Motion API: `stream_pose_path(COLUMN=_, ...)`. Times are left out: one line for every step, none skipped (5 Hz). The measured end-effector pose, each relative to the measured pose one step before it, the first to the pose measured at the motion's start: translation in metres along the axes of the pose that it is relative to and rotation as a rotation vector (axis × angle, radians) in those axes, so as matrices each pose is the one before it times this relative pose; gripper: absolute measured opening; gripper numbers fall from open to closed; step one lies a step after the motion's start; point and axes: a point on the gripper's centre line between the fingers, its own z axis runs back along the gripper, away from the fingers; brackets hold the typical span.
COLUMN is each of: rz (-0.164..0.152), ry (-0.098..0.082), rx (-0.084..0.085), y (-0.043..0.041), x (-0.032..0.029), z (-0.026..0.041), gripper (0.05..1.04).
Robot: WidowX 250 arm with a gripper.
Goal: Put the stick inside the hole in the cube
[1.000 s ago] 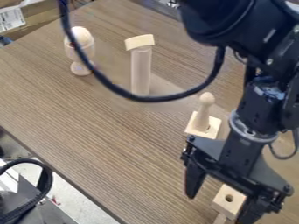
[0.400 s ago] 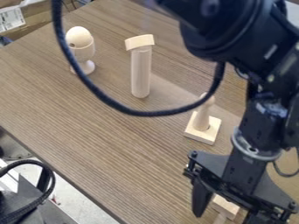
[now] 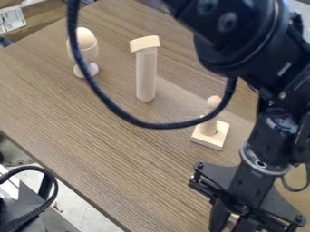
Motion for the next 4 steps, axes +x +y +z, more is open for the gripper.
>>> stream_pose_path(rz=-0.0222, ry=-0.0147, rx=0.0110, y=-0.00070, x=0.00535, z=0.00626, gripper=0.111)
stream_pose_path(rz=-0.0195, ry=-0.0310, rx=-0.0243, y=-0.00285, x=0.01866, z=0.01826, gripper=0.110)
stream_pose_path(rz=-0.0093, ry=0.0259, rx=-0.0167, y=-0.00020, x=0.01694, z=0.00645, gripper=0.110)
stream_pose_path(rz=-0.0123, ry=0.0229, rx=-0.0072, y=-0.00033, x=0.00605, z=-0.00410, gripper=0.110)
